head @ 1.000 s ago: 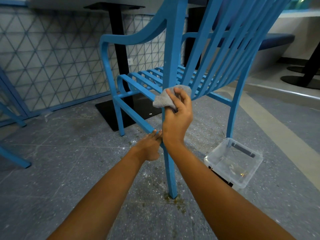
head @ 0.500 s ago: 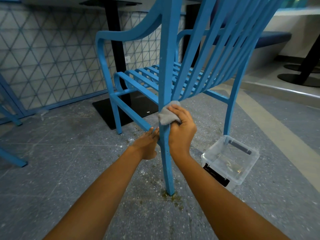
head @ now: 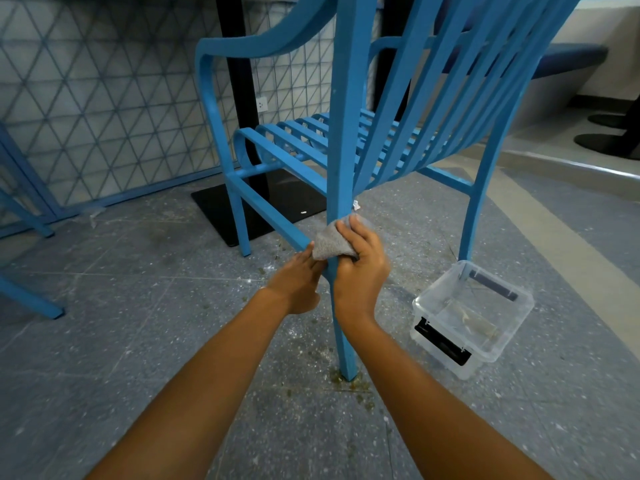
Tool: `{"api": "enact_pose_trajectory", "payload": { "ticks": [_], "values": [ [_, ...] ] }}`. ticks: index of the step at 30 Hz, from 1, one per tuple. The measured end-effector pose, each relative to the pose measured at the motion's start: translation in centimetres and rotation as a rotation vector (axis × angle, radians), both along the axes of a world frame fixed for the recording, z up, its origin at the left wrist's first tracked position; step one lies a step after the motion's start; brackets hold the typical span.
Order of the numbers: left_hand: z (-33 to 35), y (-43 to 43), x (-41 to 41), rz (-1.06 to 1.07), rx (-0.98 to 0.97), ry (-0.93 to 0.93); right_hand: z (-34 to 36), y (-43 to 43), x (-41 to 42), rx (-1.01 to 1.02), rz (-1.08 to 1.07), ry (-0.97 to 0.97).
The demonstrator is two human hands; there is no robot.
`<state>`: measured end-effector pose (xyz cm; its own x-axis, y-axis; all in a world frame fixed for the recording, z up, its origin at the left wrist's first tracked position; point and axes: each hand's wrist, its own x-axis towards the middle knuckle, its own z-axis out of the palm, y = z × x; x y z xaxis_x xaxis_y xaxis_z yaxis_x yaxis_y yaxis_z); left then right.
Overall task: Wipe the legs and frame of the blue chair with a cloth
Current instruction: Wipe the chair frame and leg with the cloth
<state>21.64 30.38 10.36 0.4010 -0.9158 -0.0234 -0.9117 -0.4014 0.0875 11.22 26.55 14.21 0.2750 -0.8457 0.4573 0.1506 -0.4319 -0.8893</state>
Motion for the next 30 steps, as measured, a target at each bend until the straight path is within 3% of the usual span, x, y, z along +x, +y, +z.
{"api": "enact_pose_trajectory", "payload": {
  "ticks": [10, 17, 20, 25, 30],
  "values": [
    [-0.8, 0.2, 0.0, 0.048, -0.103, 0.131, -3.2, 0.1, -1.1, 0.000, 0.051, 0.123],
    [-1.7, 0.0, 0.3, -0.011, -0.087, 0.003, -3.1, 0.0, -1.5, -0.013, -0.014, -0.039],
    [-2.0, 0.1, 0.3, -0.039, -0.077, -0.082, -3.6, 0.4, -0.9, 0.015, -0.011, -0.019],
    [-2.2, 0.5, 0.2, -0.044, -0.168, -0.008, -5.3, 0.9, -0.5, 0.094, 0.010, 0.050],
    [-2.7, 0.5, 0.3, -0.074, -0.192, -0.091, -6.6, 0.9, -0.4, 0.120, -0.033, 0.059]
  ]
}}
